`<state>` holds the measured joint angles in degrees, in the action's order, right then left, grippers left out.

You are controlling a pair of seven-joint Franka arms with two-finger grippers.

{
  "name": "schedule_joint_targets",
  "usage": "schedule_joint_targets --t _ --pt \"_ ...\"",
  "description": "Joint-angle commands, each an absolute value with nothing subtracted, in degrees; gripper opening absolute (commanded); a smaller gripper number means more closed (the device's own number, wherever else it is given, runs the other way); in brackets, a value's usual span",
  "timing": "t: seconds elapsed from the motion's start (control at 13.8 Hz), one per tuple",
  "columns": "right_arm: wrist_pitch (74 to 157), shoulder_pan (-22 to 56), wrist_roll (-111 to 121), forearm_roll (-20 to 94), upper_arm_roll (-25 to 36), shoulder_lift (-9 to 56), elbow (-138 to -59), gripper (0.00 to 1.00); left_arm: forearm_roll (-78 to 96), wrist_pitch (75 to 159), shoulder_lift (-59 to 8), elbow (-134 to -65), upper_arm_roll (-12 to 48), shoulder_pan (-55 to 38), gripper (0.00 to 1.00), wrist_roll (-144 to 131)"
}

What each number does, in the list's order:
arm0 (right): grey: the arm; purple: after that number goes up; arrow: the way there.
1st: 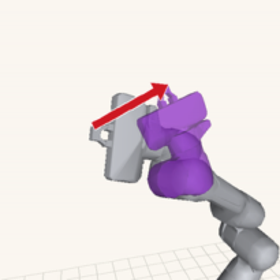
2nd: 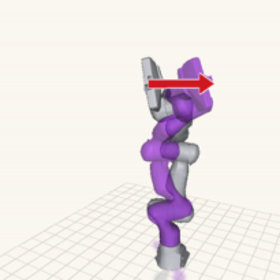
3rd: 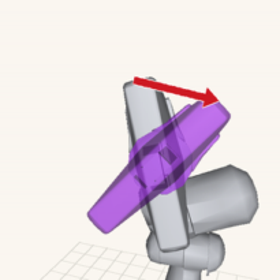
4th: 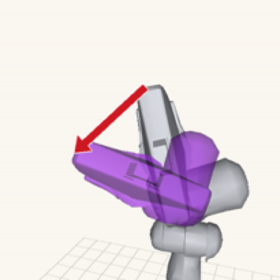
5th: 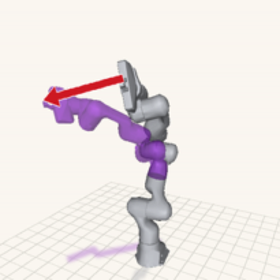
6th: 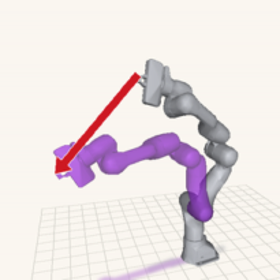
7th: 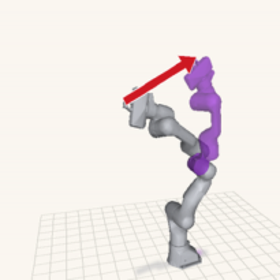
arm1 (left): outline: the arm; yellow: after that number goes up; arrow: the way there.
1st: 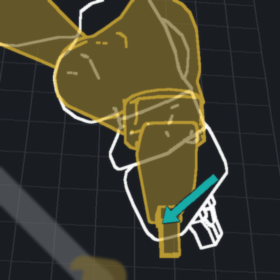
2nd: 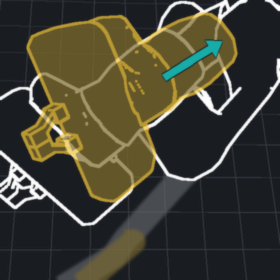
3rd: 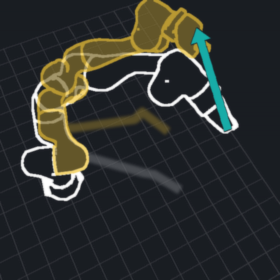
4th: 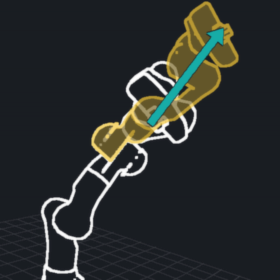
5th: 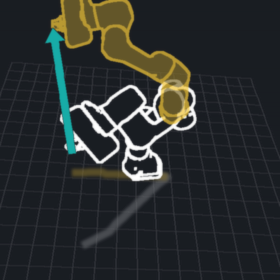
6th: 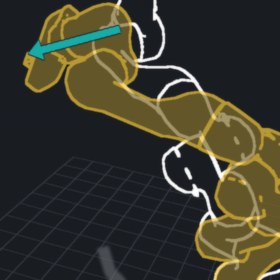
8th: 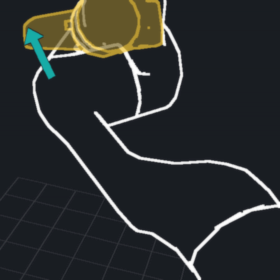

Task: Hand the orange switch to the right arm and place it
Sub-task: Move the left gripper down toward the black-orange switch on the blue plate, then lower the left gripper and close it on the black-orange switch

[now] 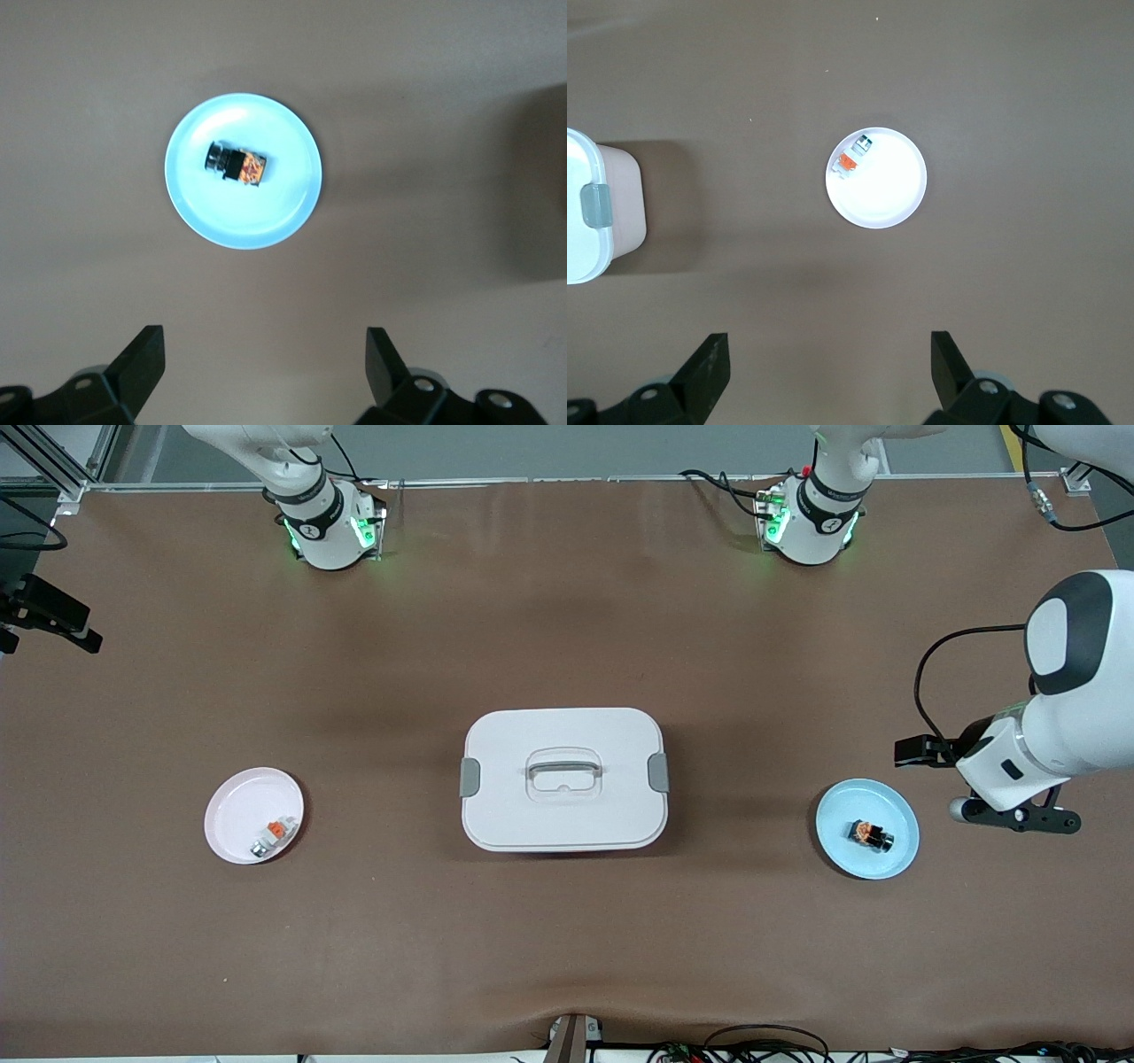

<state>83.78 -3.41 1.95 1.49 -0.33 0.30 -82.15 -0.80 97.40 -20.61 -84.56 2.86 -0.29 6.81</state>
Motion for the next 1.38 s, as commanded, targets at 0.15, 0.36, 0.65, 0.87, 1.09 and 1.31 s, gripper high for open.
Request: schedule_joint_targets --t 0.15,0.36,0.65,0.87,1.09,1.31 --pt "83.6 -3.7 1.7 1.5 -0.9 -0.2 -82.3 1.0 -1.7 108.8 -20.1 -91.7 3.1 3.0 1.0 14.2" --pt "83.9 -3.7 1.7 1.5 -0.9 -0.2 -82.3 1.0 -1.7 118.0 -20.6 -97.2 3.1 3.9 1.0 14.9" --pt "83.7 -3.8 1.8 1.4 -0.9 -0.2 -82.3 1.0 -1.8 125.6 -25.6 -98.9 3.1 4.0 1.0 15.2" --pt "83.8 -3.7 1.8 1.4 -0.9 -0.2 -82.3 1.0 -1.8 128.0 -28.4 -98.3 3.1 4.3 1.0 17.7" --pt "83.8 -3.7 1.8 1.5 -0.9 -0.2 -82.3 1.0 -0.9 128.6 -32.3 -95.3 3.0 4.5 1.0 24.3" --pt "83.9 -3.8 1.7 1.5 -0.9 -0.2 -82.3 1.0 -0.8 131.1 -36.1 -93.0 3.0 4.5 1.0 24.1"
